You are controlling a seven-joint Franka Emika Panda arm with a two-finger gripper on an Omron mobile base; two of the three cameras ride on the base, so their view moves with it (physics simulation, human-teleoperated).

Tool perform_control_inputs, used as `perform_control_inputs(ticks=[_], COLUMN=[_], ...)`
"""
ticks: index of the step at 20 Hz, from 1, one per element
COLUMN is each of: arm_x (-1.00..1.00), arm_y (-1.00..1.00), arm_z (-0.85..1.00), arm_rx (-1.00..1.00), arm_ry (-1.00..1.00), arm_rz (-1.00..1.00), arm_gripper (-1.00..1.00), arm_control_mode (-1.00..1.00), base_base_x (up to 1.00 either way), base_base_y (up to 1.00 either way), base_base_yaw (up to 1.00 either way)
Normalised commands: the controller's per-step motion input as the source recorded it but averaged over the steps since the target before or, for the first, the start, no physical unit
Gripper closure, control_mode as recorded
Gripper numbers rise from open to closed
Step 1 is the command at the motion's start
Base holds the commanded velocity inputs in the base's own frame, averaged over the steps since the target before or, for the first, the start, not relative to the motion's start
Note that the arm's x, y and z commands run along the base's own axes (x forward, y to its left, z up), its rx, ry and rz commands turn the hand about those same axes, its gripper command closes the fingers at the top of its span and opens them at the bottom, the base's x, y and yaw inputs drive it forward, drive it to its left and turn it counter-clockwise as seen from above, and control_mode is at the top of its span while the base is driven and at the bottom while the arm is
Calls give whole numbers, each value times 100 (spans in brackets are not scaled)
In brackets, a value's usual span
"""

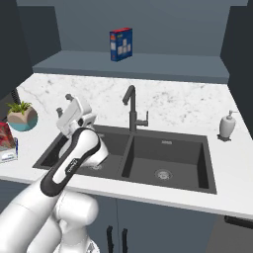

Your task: Pick the cereal and place it on the digital scale for weighing, and close the cabinet.

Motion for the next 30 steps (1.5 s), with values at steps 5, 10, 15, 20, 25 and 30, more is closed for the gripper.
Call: perform_control_inputs(ticks=[5,10,15,20,25,30], arm_x=[-29,-30,-63,-63,-25,-12], arm_y=[-80,-89,-100,-100,-100,-96], arm_z=[2,0,15,7,3,7], arm_rx=[0,1,8,10,11,14], arm_ry=[0,0,0,1,13,3], arm_rz=[-15,-17,-9,-11,-16,-26], arm_gripper=[-100,-100,-100,-100,-100,-100], arm_control_mode=[-100,-100,-100,-100,-100,-100], base_base_x=[0,0,0,0,0,0], base_base_y=[0,0,0,0,0,0], base_base_yaw=[0,0,0,0,0,0])
